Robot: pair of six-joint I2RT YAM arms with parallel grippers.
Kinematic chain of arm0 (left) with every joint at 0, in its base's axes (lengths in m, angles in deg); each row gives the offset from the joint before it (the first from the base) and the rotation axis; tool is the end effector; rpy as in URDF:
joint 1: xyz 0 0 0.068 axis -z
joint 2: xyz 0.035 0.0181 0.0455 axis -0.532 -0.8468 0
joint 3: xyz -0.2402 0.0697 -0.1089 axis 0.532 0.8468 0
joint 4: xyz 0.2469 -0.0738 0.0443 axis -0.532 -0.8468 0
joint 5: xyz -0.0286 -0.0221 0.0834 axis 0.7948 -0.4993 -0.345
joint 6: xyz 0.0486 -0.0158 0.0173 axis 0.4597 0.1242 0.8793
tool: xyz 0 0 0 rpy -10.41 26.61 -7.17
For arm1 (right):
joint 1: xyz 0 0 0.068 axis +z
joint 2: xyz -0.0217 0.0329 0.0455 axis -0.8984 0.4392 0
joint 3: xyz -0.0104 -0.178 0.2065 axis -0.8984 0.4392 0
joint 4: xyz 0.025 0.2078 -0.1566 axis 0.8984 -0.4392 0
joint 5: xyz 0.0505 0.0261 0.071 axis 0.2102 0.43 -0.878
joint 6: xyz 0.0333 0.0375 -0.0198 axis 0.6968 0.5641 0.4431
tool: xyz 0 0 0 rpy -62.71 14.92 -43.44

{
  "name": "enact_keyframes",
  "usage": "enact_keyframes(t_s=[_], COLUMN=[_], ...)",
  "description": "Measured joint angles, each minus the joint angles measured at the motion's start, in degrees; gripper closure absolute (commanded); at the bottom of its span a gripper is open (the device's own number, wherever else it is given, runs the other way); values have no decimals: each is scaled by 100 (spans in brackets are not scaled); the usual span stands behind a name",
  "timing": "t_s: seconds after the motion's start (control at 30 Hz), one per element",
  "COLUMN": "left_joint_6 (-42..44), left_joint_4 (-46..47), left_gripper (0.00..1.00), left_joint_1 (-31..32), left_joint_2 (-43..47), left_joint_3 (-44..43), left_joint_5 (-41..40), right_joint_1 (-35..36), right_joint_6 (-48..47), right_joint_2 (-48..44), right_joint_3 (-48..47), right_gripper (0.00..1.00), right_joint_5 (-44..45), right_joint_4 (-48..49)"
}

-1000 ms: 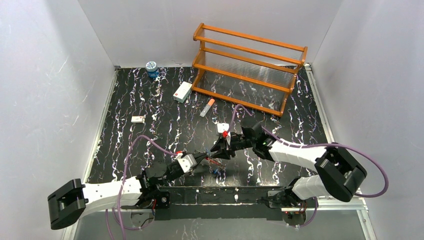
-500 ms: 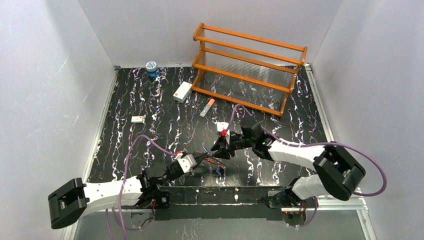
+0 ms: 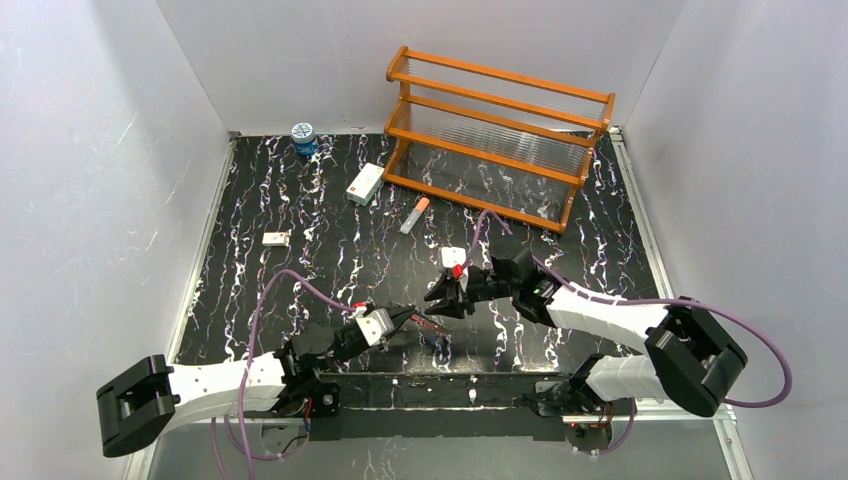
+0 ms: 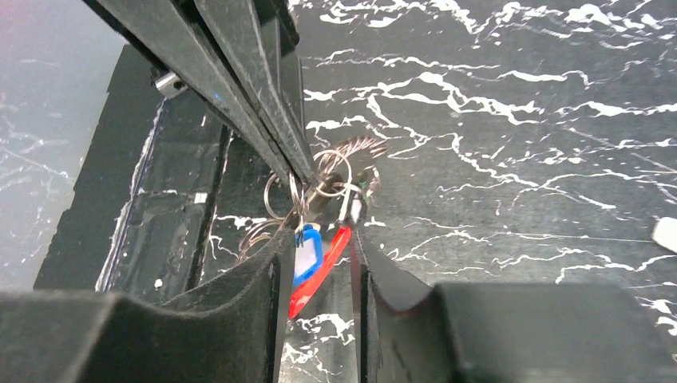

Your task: Put the keys on the keyring

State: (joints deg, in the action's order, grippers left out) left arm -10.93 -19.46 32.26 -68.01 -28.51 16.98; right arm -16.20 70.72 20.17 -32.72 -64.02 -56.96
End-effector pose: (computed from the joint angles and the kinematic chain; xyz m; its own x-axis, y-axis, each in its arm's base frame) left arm 0.0696 -0.1400 0.1925 0.2735 -0.0580 -0.9601 0.8344 0.5109 0.2068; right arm 0.1576 0.2088 0.2267 0.0642 -0.2020 -0.9773 -0.9979 -0.0238 -0.0606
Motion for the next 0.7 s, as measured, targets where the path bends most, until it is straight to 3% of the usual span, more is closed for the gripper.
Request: enact_keyframes(t_s=[0.07,0.23,0.7], left_joint_6=[-2,-2,-2], left_joint_4=[-2,-2,-55], left_gripper=[100,100,100], left_joint_1=[2,0,0], left_joint_2=[-2,-2,50], left_joint_3=[0,0,0], left_joint_5=[2,4,76], right_joint_1=[0,0,-4], right_joint_6=[-11,-15,-24], right_joint_2=[155,376,529], right_joint_3=[0,-11,-13], right_gripper=[70,99,99], right_joint_5=[-96,-238,-337], right_joint_4=[-9,-24,-15])
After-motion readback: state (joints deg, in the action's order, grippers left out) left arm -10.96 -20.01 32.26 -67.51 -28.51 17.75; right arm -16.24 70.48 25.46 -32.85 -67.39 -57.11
